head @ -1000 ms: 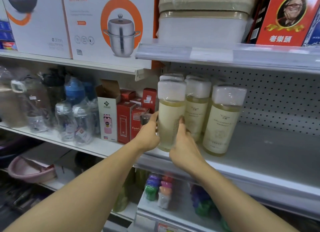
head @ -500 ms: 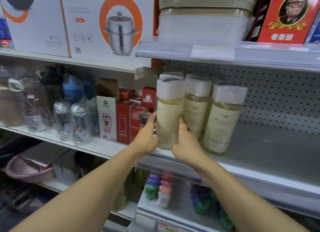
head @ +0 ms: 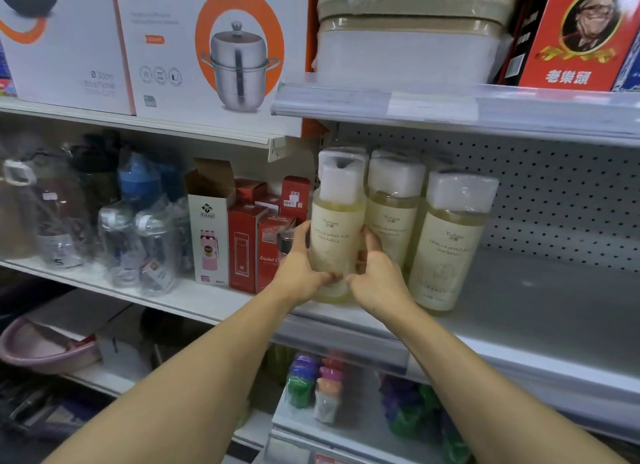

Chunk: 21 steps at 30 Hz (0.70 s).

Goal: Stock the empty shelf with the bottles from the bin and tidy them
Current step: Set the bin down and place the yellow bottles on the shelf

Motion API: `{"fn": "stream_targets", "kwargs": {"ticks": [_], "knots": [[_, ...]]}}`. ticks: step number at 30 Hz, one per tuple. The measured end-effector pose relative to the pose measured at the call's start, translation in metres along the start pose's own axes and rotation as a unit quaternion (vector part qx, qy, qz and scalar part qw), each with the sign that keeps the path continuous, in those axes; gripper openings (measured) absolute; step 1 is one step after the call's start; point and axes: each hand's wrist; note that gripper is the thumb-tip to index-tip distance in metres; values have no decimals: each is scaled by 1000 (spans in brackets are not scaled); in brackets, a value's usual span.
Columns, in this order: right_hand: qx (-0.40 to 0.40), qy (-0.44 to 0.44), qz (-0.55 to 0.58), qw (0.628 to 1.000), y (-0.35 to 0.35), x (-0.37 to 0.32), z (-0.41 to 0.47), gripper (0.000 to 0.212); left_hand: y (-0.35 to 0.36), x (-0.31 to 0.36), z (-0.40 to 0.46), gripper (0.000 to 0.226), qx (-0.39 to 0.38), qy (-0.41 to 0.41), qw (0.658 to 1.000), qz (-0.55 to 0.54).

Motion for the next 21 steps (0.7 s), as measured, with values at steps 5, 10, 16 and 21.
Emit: {"fn": "stream_targets", "kwargs": {"ticks": [5,10,16,21], "knots": [[-27,10,20,999,3,6,11,86,7,-3,-4,93,122,-1,975,188],[-19,8,26,999,7,13,14,88,1,-6,3,102,73,8,987,142],[-18,11,29,999,9,14,18,91,3,-3,5,102,71,16,988,138],[-18,4,18,1000,7,13,13,90,3,0,4,100,61,16,986,155]]}}
Point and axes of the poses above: each hand's wrist, its own z-axis towards the middle knuckle, its own y-axis out of the palm, x = y × z, and after that the axes turned 6 degrees about z, right-handed
